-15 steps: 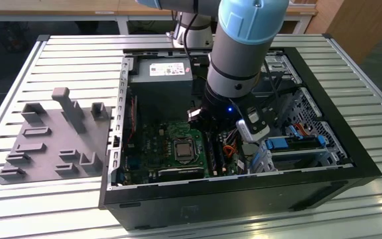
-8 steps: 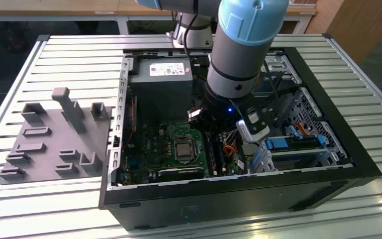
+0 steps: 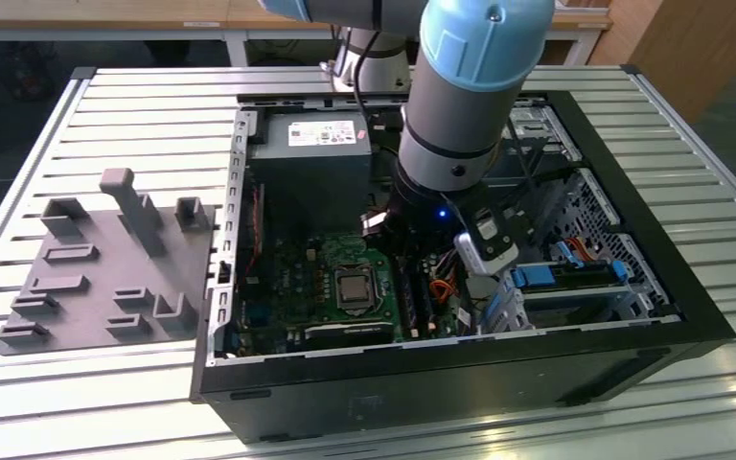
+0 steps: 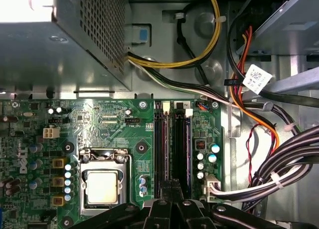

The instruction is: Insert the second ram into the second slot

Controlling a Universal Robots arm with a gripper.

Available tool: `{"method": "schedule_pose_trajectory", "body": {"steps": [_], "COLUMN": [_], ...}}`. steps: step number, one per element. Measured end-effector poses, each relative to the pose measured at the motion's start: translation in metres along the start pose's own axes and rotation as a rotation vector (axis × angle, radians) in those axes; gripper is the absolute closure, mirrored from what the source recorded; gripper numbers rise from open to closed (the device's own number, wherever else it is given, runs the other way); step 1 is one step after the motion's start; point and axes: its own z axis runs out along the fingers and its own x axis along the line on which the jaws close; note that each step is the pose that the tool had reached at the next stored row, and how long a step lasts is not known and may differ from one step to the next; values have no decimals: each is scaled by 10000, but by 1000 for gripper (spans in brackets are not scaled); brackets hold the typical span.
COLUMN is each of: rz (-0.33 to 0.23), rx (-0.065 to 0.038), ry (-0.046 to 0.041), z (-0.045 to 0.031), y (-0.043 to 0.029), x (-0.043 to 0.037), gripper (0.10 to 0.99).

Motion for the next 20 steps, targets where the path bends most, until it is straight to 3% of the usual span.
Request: {"method": "schedule_pose_trajectory", "body": {"steps": [11,16,20], "rz": [3,1,2], "rx": [16,-28,-2], "ry": [28,16,24], "z": [97,44,-29], "y": [-6,2,2], "x": [-2,-2,0], "gripper": [984,984,984]}}
